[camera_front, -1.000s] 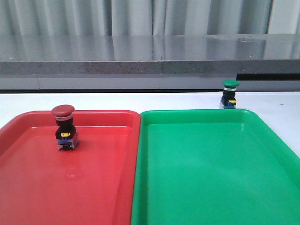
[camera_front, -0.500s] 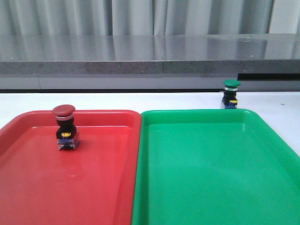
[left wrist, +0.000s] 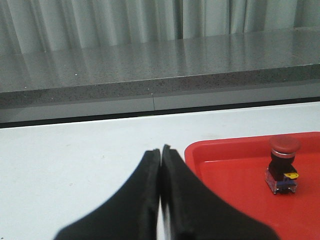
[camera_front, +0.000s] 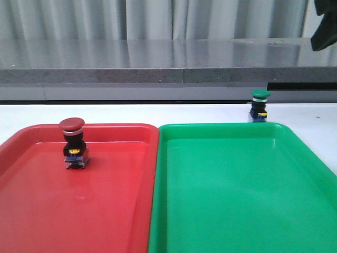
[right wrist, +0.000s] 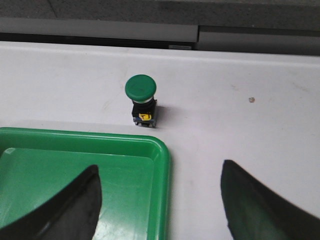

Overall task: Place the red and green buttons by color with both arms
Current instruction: 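Lower the right gripper onto the green-capped button and close it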

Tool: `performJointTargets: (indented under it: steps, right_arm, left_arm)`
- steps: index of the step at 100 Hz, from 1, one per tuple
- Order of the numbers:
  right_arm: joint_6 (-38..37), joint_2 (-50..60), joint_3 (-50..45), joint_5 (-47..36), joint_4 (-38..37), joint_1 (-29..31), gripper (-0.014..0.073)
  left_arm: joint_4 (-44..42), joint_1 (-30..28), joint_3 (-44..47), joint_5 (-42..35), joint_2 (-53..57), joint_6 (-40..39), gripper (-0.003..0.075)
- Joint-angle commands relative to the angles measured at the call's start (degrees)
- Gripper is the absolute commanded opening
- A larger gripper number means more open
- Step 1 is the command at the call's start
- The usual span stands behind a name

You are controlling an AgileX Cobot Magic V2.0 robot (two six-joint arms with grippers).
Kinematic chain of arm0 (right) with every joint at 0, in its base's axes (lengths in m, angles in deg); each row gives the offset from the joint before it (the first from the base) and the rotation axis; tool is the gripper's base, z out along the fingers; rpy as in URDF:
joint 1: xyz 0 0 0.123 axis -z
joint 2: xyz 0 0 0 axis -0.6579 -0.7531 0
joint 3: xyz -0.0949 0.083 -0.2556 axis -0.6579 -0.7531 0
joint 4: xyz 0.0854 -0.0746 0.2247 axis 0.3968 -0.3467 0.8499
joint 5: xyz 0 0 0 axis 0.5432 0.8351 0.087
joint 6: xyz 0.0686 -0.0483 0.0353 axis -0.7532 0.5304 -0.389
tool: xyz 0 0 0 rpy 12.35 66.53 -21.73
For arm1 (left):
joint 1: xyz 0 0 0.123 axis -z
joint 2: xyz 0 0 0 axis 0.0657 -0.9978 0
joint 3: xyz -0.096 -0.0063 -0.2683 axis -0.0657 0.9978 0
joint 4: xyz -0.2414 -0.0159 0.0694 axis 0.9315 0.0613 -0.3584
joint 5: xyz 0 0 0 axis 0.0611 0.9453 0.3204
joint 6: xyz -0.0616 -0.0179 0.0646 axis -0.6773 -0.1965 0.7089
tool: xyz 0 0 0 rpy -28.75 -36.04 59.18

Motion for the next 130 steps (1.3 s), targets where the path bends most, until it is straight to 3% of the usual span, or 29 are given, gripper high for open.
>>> performJointTargets:
  steps: [1, 71, 130]
  right_arm:
    - [0.5, -1.5, 4.3, -4.5, 0.2, -1.3, 0.0529]
    - [0.5, -30.0, 33.7, 7.1, 2.3, -3.0, 0.0529]
    - [0.5, -39.6, 38.7, 6.3, 1.7, -2.6, 0.0529]
  left_arm:
    - [0.5, 0.0, 1.4, -4.8, 1.8, -0.1, -0.0019]
    - [0.5, 0.0, 1.4, -4.8, 1.8, -0.1, -0.0019]
    - [0.5, 0.0, 1.4, -4.8, 1.8, -0.1, -0.0019]
